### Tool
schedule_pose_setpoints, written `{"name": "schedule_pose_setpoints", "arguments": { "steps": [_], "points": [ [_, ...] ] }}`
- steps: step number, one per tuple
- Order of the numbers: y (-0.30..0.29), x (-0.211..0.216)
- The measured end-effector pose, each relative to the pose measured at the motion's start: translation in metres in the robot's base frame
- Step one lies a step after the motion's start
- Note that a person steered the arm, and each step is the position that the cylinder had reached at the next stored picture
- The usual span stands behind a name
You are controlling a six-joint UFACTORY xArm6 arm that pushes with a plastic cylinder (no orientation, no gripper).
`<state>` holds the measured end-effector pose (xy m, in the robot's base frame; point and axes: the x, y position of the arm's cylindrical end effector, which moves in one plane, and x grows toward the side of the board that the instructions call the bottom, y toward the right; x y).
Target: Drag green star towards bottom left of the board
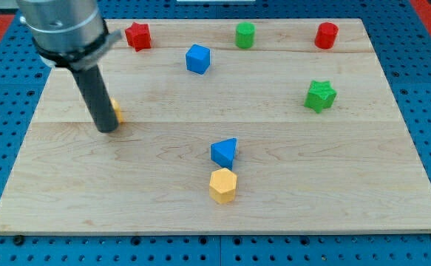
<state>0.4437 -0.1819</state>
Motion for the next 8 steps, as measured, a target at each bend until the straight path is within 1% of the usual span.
{"name": "schedule_pose_setpoints", "arguments": {
  "steps": [1, 3, 4, 5, 6, 7, 8],
  "points": [
    [-0.007, -0.010],
    [-0.008, -0.004],
    [0.005, -0.003],
    [0.042, -0.011],
    [0.085, -0.001],
    [0.148, -0.012],
    [0.226, -0.061]
  ]
}}
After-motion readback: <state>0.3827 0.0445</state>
